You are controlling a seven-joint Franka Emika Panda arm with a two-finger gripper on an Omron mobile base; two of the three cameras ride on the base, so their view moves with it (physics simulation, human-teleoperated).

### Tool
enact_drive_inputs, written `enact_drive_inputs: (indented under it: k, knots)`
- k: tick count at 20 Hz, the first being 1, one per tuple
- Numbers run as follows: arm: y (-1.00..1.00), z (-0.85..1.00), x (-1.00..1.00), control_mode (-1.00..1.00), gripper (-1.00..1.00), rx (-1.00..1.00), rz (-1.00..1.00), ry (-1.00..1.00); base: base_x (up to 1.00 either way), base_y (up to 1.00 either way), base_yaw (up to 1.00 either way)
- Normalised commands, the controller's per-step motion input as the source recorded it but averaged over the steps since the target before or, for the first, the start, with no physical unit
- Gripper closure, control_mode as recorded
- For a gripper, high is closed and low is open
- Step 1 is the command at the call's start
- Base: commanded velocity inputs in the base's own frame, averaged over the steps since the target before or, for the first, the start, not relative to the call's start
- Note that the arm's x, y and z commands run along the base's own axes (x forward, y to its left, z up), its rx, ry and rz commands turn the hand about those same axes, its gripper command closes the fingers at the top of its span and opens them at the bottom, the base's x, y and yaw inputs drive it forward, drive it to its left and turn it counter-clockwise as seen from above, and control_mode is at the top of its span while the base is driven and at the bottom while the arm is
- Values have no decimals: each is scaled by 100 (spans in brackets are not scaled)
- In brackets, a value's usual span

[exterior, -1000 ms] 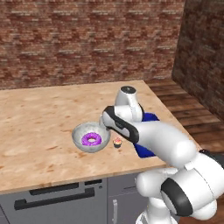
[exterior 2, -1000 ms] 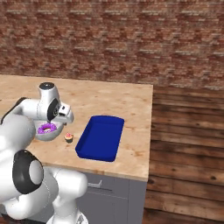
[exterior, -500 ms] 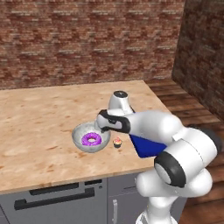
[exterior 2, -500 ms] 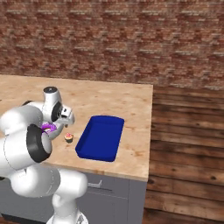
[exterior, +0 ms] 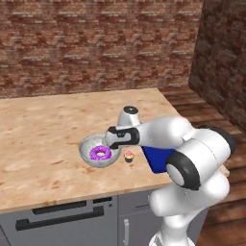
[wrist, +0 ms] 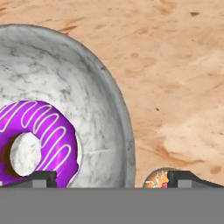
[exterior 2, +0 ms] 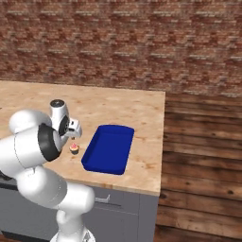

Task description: Place the bowl with donut and the cupcake onto the tray.

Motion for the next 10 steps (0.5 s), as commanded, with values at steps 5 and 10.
enact_drive_inputs:
  k: [5, 10]
  knots:
    - [4, -23, 8, -100, 100, 0, 1, -4, 0, 0, 0]
    - [0, 0, 0, -100, 100, 0, 0, 0, 0, 0, 0]
